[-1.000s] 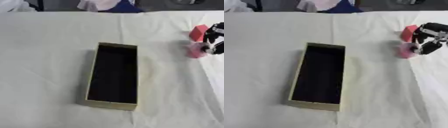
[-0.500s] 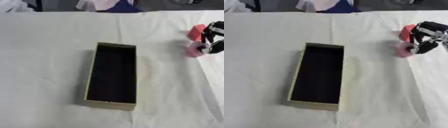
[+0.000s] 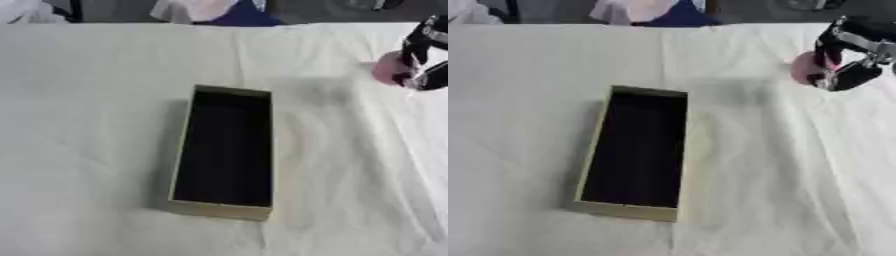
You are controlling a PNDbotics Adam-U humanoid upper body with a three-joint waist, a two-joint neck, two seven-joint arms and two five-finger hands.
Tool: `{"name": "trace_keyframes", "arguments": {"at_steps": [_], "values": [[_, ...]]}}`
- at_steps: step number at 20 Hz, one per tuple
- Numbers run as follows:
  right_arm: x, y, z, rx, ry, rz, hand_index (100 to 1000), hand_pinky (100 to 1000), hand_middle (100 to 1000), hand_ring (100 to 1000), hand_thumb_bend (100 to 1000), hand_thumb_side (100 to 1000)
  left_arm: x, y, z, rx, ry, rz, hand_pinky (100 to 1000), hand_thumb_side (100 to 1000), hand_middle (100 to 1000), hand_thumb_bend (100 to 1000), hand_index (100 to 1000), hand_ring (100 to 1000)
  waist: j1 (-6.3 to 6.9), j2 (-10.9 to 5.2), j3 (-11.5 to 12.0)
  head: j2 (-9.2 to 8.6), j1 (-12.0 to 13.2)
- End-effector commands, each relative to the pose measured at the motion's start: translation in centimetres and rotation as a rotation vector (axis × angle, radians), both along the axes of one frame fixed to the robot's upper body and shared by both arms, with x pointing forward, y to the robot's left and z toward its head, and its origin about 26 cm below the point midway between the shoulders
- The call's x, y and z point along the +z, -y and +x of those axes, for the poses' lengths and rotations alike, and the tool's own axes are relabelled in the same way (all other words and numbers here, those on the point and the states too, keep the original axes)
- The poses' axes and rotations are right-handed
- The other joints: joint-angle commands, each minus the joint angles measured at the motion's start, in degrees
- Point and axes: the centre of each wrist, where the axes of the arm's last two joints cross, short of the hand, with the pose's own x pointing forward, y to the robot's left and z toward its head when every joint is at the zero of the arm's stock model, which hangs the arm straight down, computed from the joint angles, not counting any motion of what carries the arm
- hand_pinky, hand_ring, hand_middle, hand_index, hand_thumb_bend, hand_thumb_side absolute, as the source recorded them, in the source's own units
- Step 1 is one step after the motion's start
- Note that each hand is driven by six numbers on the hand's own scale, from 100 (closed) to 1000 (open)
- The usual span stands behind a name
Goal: Pick up objects on the table and place them in the box.
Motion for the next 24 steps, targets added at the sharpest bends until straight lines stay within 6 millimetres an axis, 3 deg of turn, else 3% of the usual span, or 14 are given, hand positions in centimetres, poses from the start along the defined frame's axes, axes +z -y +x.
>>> {"name": "trace_keyframes", "arguments": {"at_steps": [1,12,24], "values": [[3.3,-0.6,-1.3,0.029,0.091,-0.024,446,640,291,435,264,100,1.1,-0.3,-0.3,-0.001,0.030,0.029,760,1000,793,317,941,832,-0.02,-1.03,0.0,0.14,0.3],[6.6,-8.3,-3.8,0.373,0.115,-0.081,456,648,301,454,228,100,1.2,-0.1,-0.2,-0.015,0.027,0.035,760,1000,795,321,941,832,-0.59,-1.81,0.2,0.32,0.7],[7.4,-15.8,-4.0,0.679,0.007,-0.107,460,644,307,456,183,100,1.2,0.2,0.0,-0.034,0.024,0.036,759,1000,796,323,941,833,-1.07,-2.38,0.6,0.32,1.0]]}}
